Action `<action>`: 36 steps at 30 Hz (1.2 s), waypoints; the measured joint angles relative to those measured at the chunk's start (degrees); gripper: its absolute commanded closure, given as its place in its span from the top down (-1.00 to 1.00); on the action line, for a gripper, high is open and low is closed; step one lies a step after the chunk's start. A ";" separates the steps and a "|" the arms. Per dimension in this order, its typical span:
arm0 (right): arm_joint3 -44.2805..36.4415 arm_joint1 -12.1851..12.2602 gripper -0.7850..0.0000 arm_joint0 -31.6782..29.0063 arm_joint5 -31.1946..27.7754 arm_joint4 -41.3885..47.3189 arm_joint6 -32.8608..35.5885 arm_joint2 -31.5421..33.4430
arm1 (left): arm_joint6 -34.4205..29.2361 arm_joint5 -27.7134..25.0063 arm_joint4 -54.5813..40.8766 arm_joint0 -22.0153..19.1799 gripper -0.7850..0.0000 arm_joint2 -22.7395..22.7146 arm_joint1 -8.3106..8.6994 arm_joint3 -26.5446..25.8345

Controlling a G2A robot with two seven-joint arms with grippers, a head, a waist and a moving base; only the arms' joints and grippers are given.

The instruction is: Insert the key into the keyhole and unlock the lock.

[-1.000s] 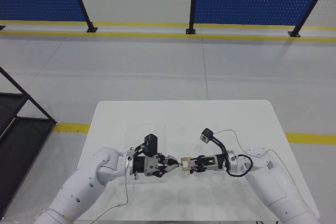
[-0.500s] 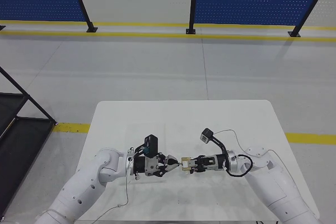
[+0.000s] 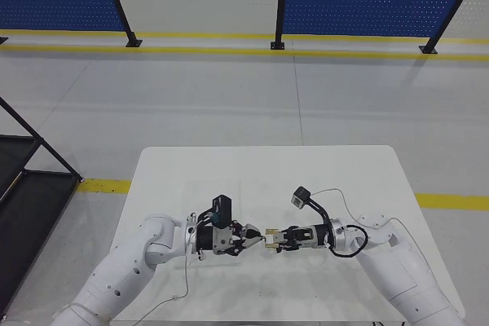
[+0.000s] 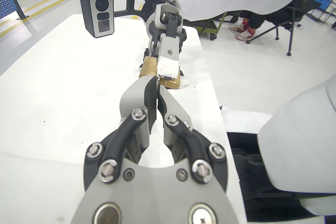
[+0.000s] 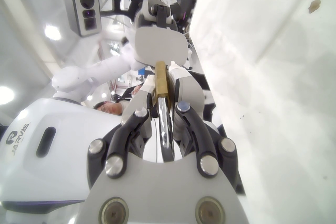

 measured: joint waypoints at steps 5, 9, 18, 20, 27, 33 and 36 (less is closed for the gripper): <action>0.00 0.00 -1.00 0.00 0.00 0.00 0.00 0.00 | -0.03 0.24 1.01 0.00 -1.00 0.03 0.00 -0.47; 0.00 0.00 -1.00 0.00 0.00 0.00 0.00 0.00 | 0.78 1.14 2.66 0.21 -1.00 -0.11 -0.02 -0.89; 0.00 0.00 -1.00 0.00 0.00 0.00 0.00 0.00 | 5.19 2.40 7.77 0.90 -1.00 -0.25 -0.13 -1.17; 0.00 0.00 -1.00 0.00 0.00 0.00 0.00 0.00 | 6.00 2.46 8.71 1.02 -1.00 -0.27 -0.14 -1.18; 0.00 0.00 -1.00 0.00 0.00 0.00 0.00 0.00 | 8.15 3.04 11.34 1.51 -1.00 -0.30 -0.14 -1.39; 0.00 0.00 -1.00 0.00 0.00 0.00 0.00 0.00 | 9.76 4.62 12.73 1.97 1.00 -0.58 -0.18 -1.46; 0.00 0.00 -1.00 0.00 0.00 0.00 0.00 0.00 | 10.46 4.76 13.31 2.53 1.00 -1.78 0.06 -1.13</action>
